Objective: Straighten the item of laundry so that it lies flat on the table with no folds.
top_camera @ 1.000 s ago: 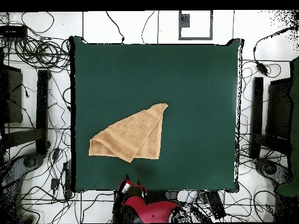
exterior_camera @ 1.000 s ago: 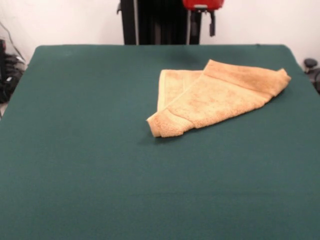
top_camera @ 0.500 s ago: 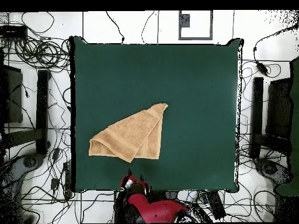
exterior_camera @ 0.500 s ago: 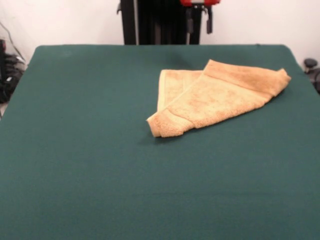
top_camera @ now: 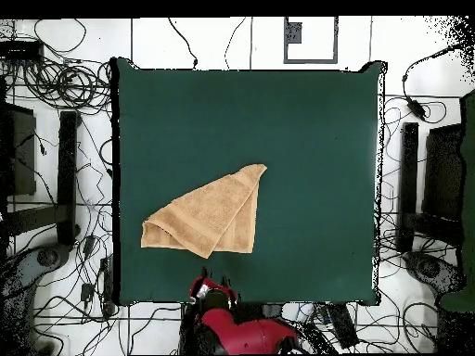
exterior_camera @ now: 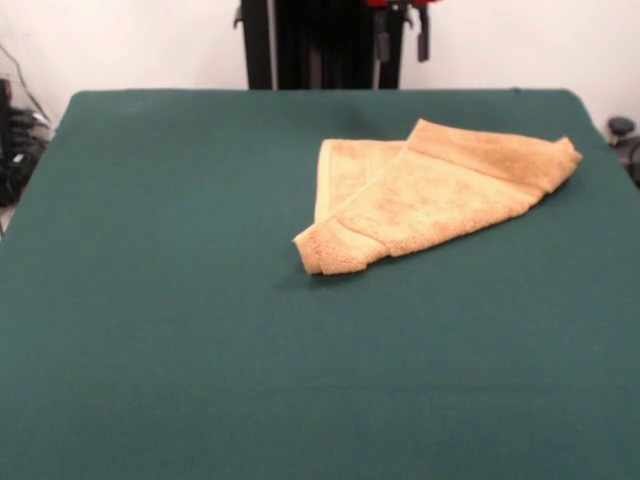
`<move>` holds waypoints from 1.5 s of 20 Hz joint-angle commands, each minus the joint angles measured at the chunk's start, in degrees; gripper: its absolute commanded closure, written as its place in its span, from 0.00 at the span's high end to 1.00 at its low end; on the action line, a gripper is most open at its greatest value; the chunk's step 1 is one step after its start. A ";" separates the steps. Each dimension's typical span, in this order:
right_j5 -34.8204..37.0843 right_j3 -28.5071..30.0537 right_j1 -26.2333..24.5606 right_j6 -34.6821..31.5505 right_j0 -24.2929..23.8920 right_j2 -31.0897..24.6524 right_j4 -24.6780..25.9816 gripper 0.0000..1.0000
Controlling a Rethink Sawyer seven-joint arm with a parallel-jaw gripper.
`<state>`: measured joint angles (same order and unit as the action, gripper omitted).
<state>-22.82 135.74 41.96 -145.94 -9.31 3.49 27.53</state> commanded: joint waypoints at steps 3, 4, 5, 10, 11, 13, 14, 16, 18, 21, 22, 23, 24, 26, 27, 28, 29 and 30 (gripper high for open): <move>1.15 -0.83 -3.90 -4.50 2.66 -5.37 0.22 1.00; -0.44 -1.80 -6.03 -4.27 3.54 -4.00 0.17 1.00; -1.83 -3.04 -7.94 -3.91 4.32 -2.76 -0.03 1.00; -9.42 -6.89 -16.13 -3.44 6.84 0.76 -0.68 1.00; -10.85 -7.42 -17.38 -3.43 7.50 1.41 -1.17 1.00; -12.66 -8.28 -19.24 -3.44 8.02 1.97 -1.60 1.00; -13.59 -8.71 -20.23 -3.45 8.12 2.10 -1.70 1.00; -15.87 -9.34 -22.17 -3.53 8.53 2.50 -2.12 1.00; -18.94 -9.77 -24.05 -3.78 8.75 3.00 -2.63 1.00; -25.46 -10.84 -28.08 -3.59 9.57 4.44 -3.96 1.00; -26.60 -11.14 -29.11 -3.33 10.18 5.16 -4.96 1.00; -27.74 -11.45 -30.13 -3.06 10.79 5.88 -5.96 1.00; -28.48 -11.72 -31.00 -2.92 11.36 6.54 -7.15 1.00; -29.58 -12.26 -32.60 -2.84 12.41 7.79 -9.90 1.00; -29.92 -12.67 -33.44 -3.11 12.25 7.89 -10.62 1.00; -30.75 -13.17 -34.54 -3.03 12.69 8.35 -11.87 1.00; -31.67 -13.56 -35.48 -3.16 12.78 8.70 -12.93 1.00; -32.61 -13.92 -36.58 -3.47 12.94 8.86 -13.92 1.00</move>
<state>-48.91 133.26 12.10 -145.94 1.48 11.51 22.23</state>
